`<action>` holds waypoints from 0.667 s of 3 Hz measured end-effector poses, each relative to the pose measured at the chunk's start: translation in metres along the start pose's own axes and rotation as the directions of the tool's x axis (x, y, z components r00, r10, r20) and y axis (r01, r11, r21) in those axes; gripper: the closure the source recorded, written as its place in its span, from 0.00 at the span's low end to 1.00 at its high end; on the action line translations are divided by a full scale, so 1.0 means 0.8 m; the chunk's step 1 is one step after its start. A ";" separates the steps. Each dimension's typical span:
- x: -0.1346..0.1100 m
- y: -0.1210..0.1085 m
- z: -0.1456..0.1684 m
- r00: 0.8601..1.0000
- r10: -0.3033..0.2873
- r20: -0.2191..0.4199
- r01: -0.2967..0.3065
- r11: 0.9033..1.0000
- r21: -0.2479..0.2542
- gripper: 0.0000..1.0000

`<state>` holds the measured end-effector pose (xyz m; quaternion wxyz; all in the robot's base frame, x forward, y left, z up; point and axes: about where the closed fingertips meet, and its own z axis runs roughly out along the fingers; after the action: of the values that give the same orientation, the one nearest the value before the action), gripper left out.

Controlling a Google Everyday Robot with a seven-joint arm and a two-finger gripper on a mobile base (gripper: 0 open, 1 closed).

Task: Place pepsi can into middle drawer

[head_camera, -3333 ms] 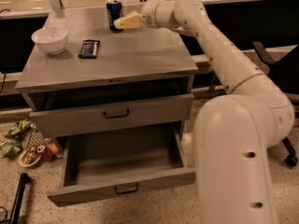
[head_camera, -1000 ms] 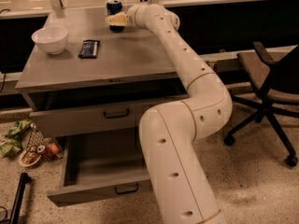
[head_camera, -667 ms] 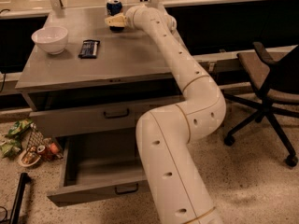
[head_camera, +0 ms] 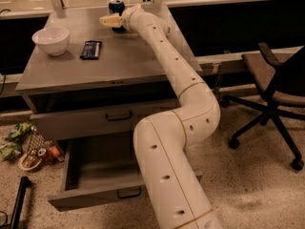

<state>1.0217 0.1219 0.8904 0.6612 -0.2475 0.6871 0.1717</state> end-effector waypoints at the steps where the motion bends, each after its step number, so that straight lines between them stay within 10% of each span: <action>1: -0.002 0.004 0.008 1.000 0.003 0.028 -0.003 1.000 0.010 0.21; 2: -0.001 0.004 0.008 1.000 -0.007 0.028 0.007 1.000 0.012 0.52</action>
Offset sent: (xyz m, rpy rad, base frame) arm 0.0646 0.0018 0.0170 0.0172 -0.0404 -0.0118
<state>1.0255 0.1282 0.8900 0.6727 -0.2435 0.6780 0.1688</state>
